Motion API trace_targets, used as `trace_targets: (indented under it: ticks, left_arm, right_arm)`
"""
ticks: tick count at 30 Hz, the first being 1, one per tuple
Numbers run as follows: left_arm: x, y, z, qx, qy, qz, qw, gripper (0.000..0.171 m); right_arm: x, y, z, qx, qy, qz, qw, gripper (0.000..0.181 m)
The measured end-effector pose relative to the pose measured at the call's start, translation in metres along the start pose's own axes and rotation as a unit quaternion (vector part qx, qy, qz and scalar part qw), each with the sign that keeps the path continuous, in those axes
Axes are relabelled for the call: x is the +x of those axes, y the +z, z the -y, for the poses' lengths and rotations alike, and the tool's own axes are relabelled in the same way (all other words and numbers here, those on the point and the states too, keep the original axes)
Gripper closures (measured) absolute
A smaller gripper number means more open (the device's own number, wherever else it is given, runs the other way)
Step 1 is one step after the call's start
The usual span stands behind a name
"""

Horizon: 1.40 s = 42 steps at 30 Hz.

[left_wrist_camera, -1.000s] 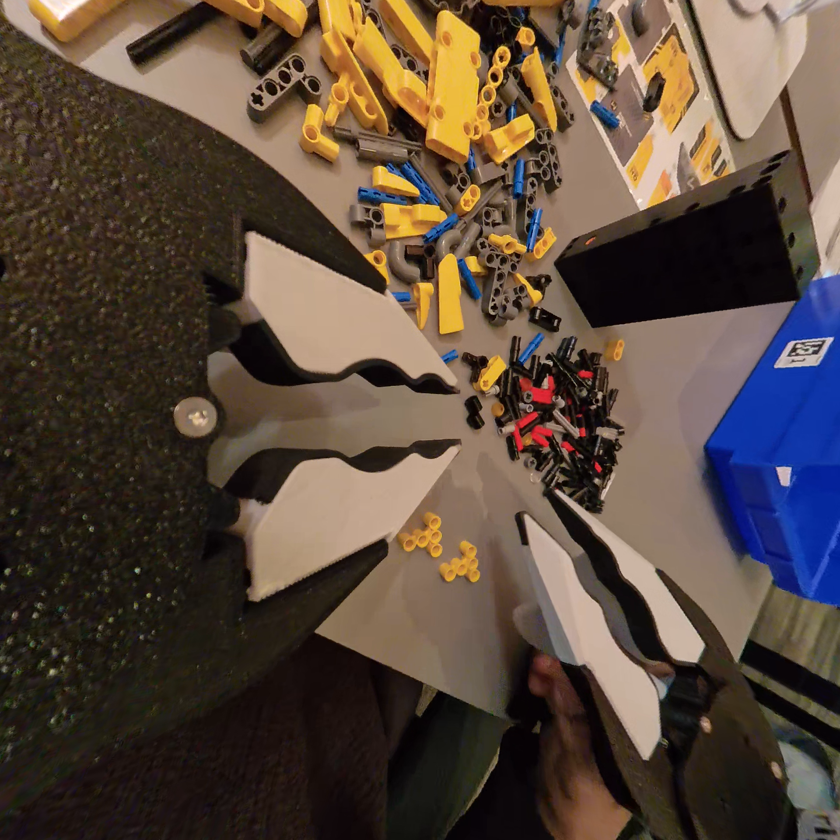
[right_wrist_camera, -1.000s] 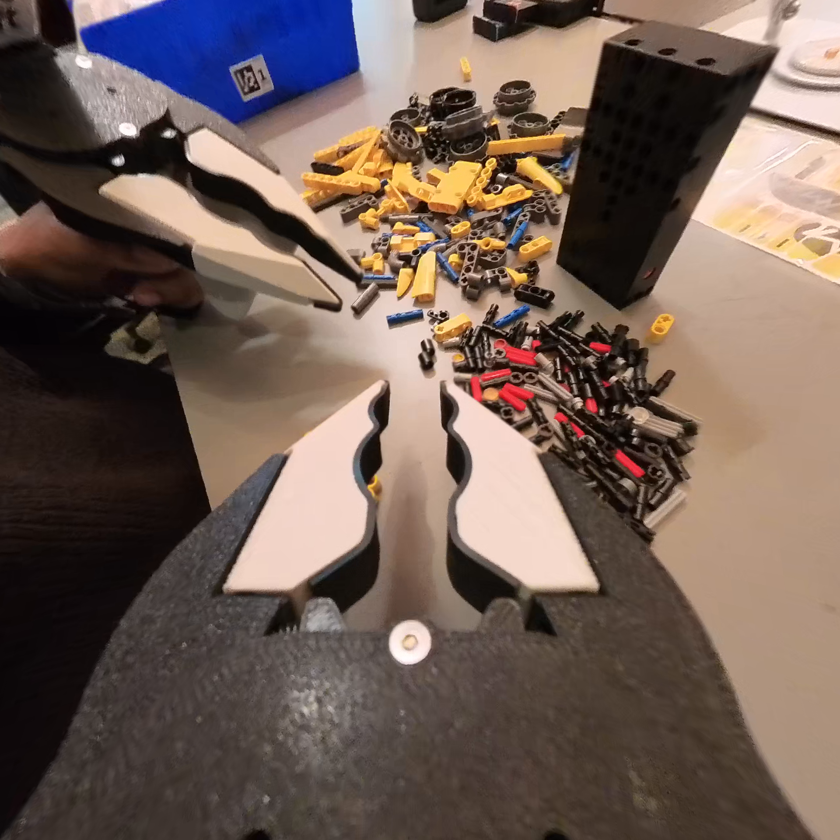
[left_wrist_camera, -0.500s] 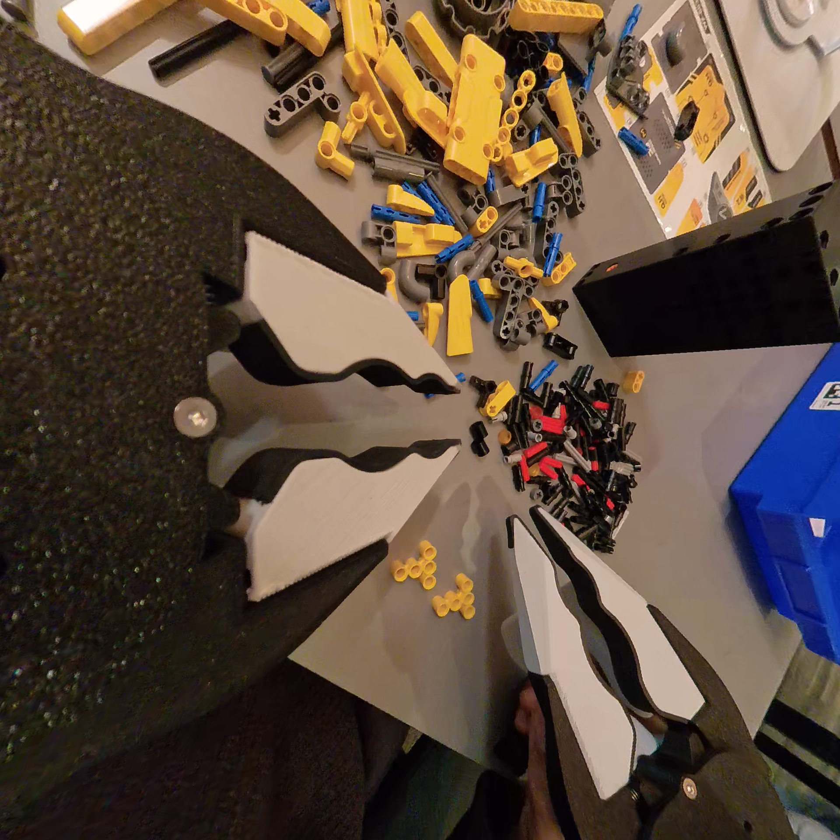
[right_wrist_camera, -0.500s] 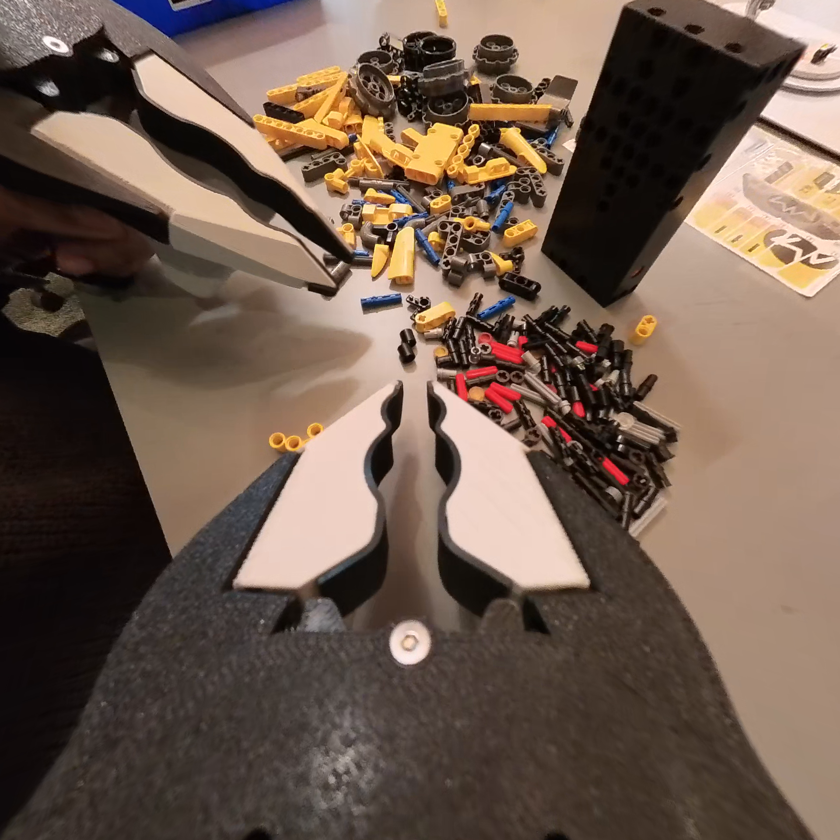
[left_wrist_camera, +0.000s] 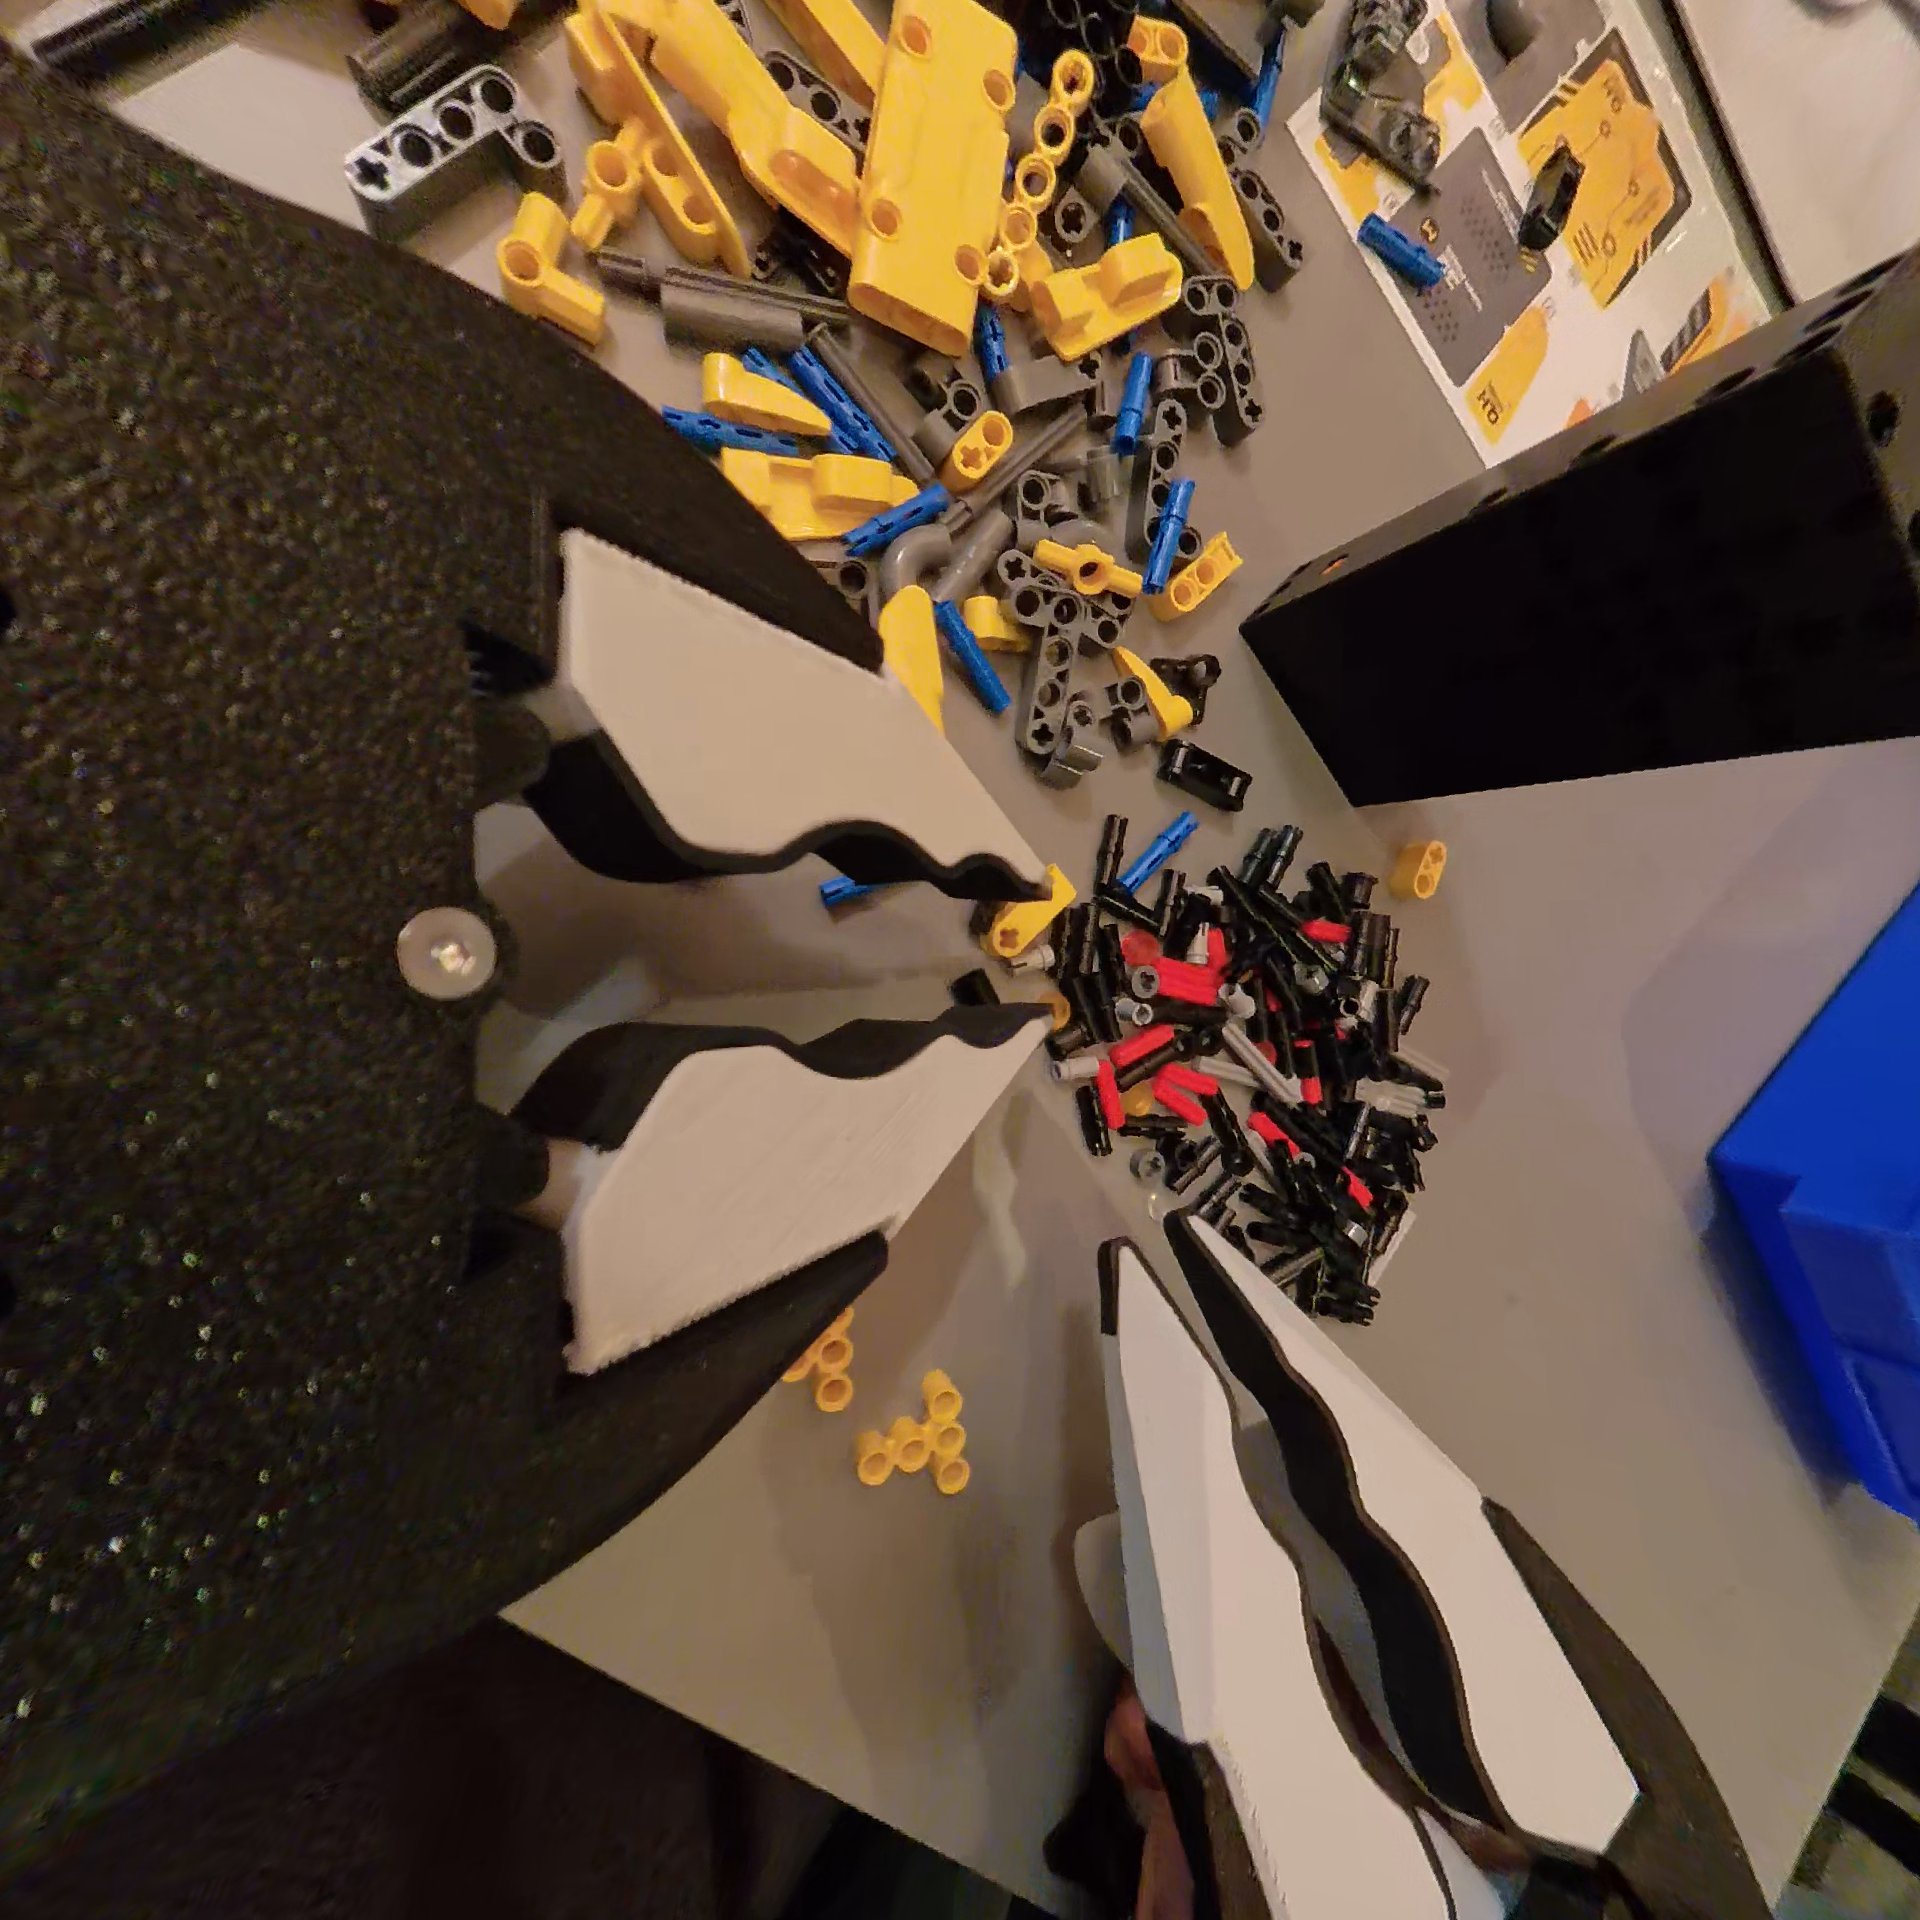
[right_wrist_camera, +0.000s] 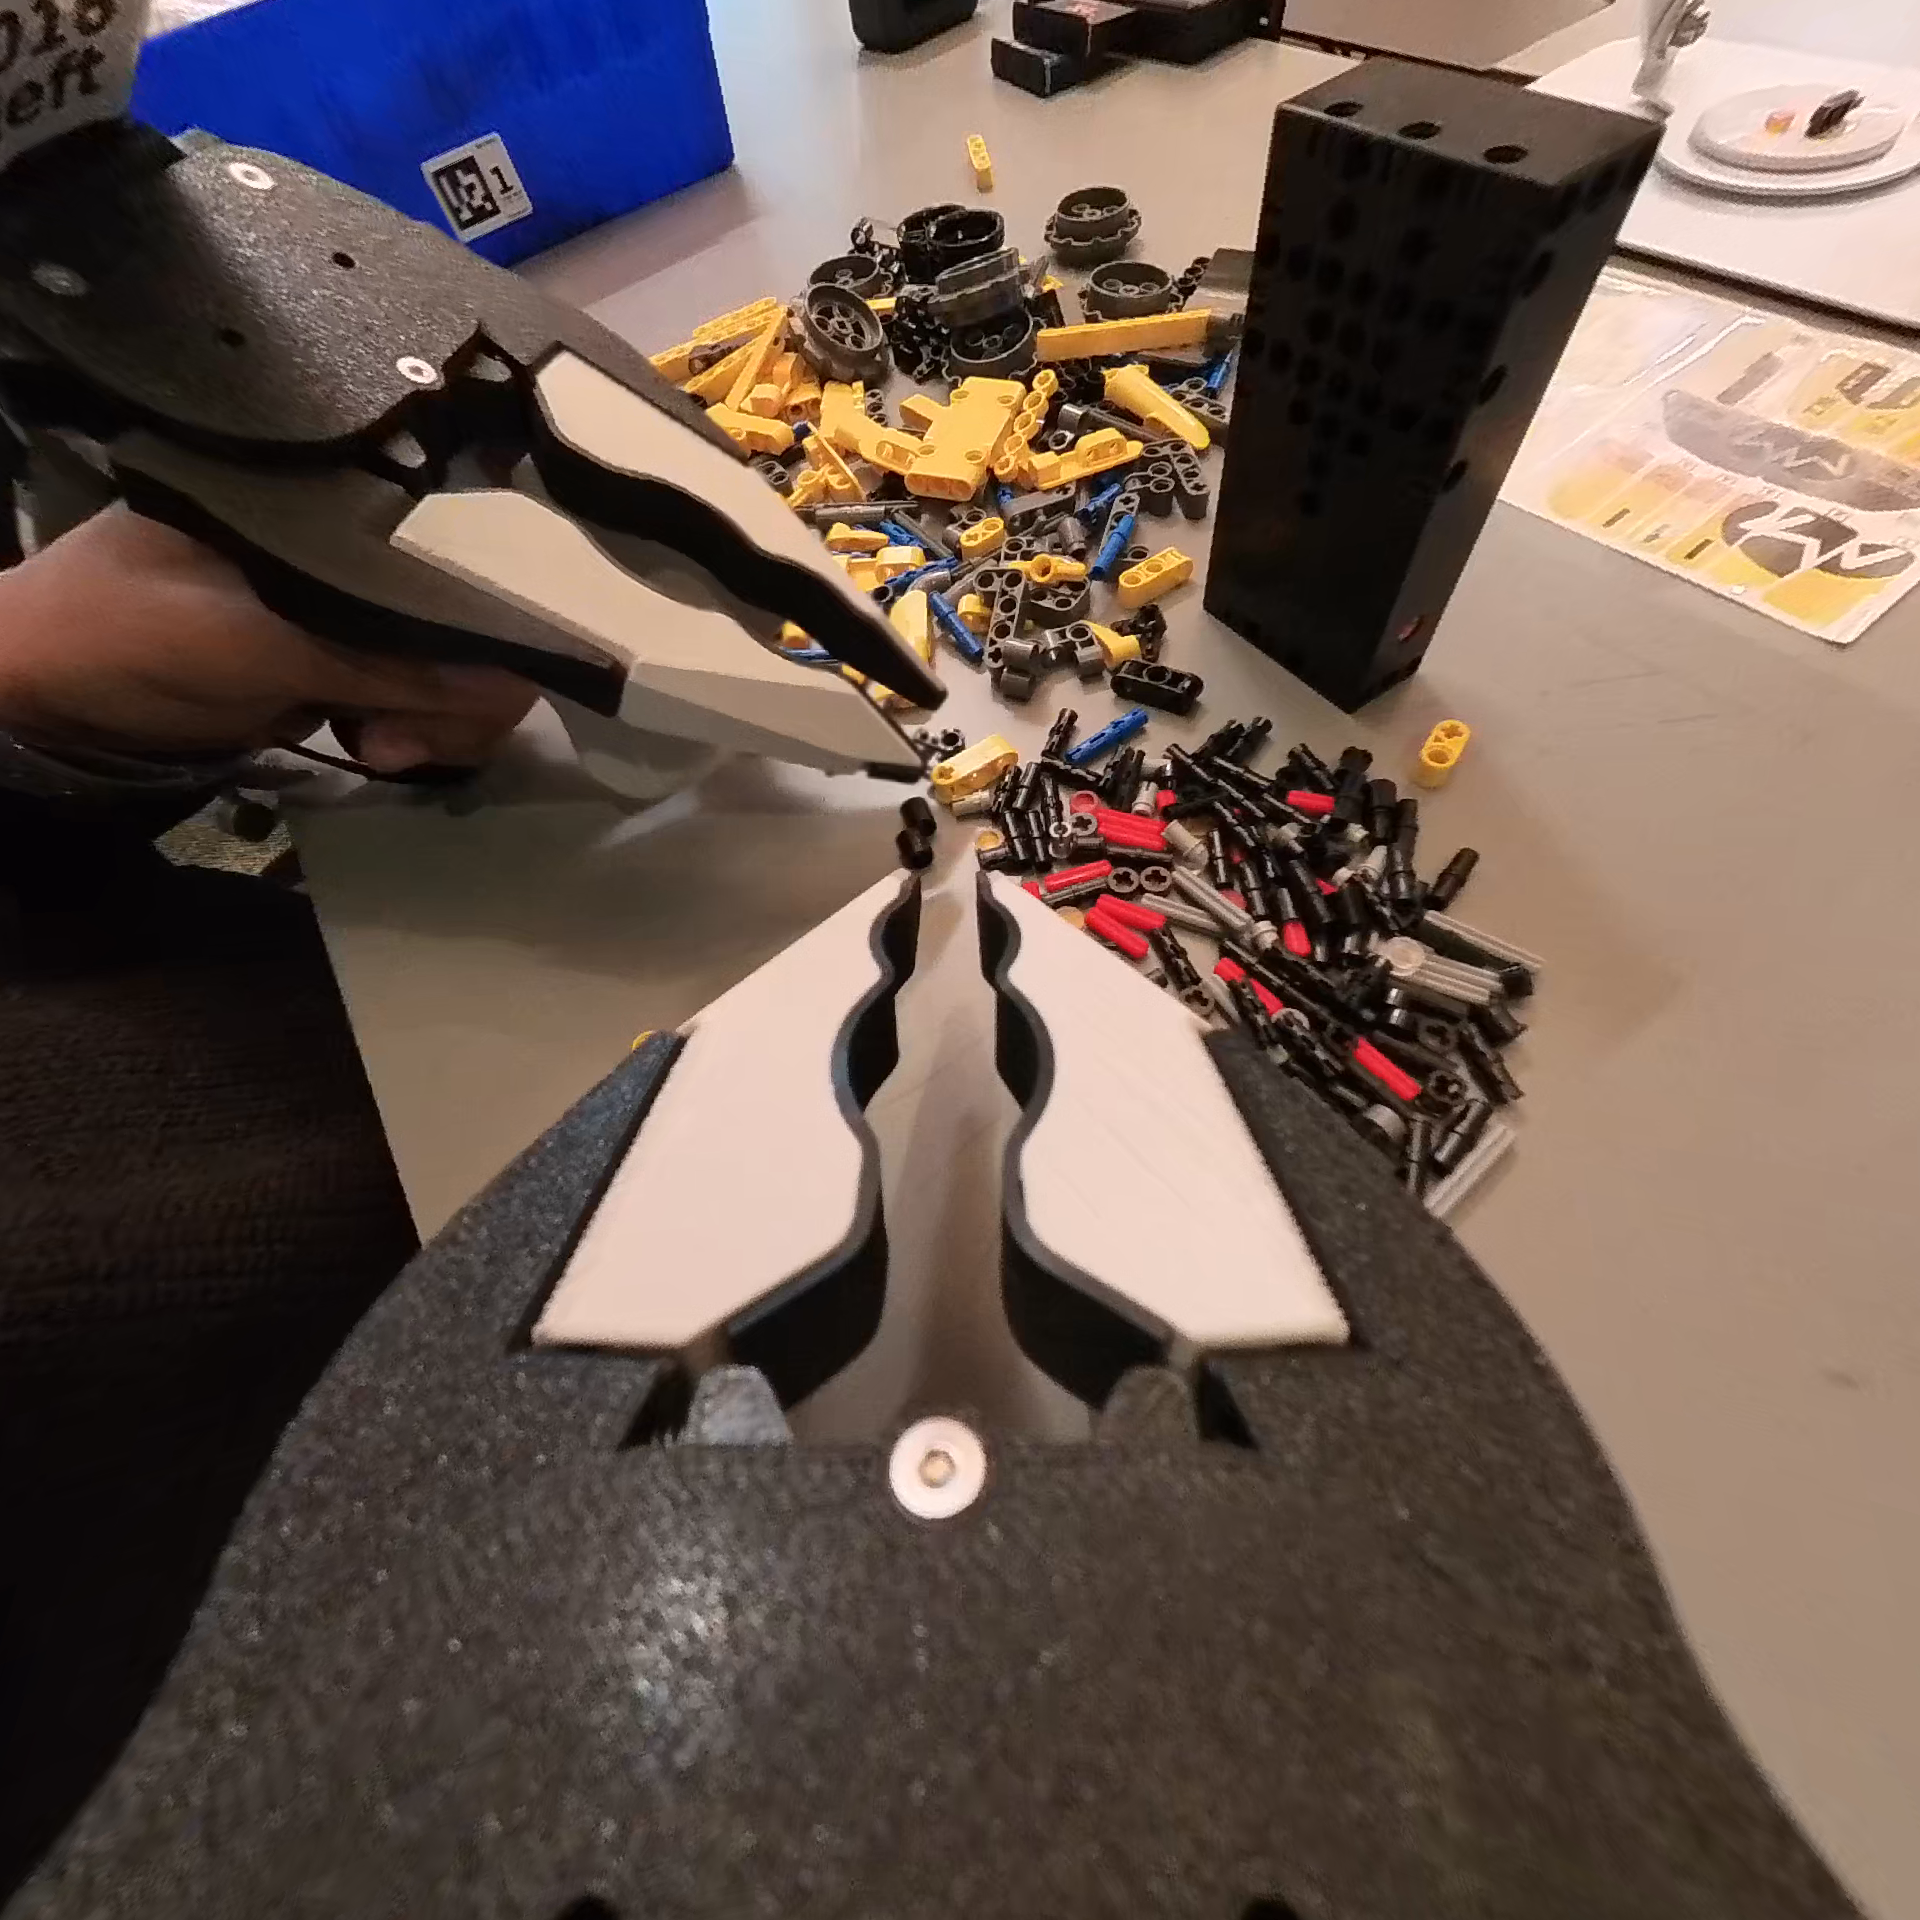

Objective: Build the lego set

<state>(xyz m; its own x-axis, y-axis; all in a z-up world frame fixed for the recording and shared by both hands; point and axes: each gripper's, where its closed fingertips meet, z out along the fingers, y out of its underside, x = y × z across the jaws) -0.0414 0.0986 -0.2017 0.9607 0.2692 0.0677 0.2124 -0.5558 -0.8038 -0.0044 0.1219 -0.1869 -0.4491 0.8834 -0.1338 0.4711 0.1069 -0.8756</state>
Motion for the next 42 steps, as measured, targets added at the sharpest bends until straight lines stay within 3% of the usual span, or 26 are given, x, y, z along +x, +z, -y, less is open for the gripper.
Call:
trace_targets:
  ticks: [9, 20, 26, 30, 37, 42]
  left_arm:
    - [-0.004, 0.009, -0.009, -0.040, -0.020, -0.002, 0.999, 0.154]
    - [-0.009, 0.010, -0.009, -0.040, -0.021, 0.014, 0.999, 0.171]
    - [-0.010, 0.007, 0.001, -0.011, 0.003, 0.029, 1.000, 0.170]
    - [-0.010, 0.014, -0.003, -0.035, 0.007, 0.023, 0.999, 0.160]
    - [-0.010, 0.022, -0.007, -0.062, 0.002, 0.004, 0.998, 0.162]
    - [-0.021, 0.012, 0.003, -0.030, 0.011, 0.032, 0.999, 0.164]
  right_arm:
    - [-0.003, -0.002, 0.002, 0.010, 0.001, 0.014, 1.000, 0.170]
    - [0.007, -0.020, 0.019, 0.087, 0.089, 0.060, 0.990, 0.171]
    - [0.010, -0.025, 0.023, 0.107, 0.103, 0.063, 0.987, 0.171]
    - [0.010, -0.023, 0.022, 0.101, 0.099, 0.062, 0.988, 0.171]
    - [0.011, -0.024, 0.023, 0.104, 0.104, 0.063, 0.987, 0.171]
    - [0.011, -0.025, 0.023, 0.108, 0.102, 0.061, 0.987, 0.171]
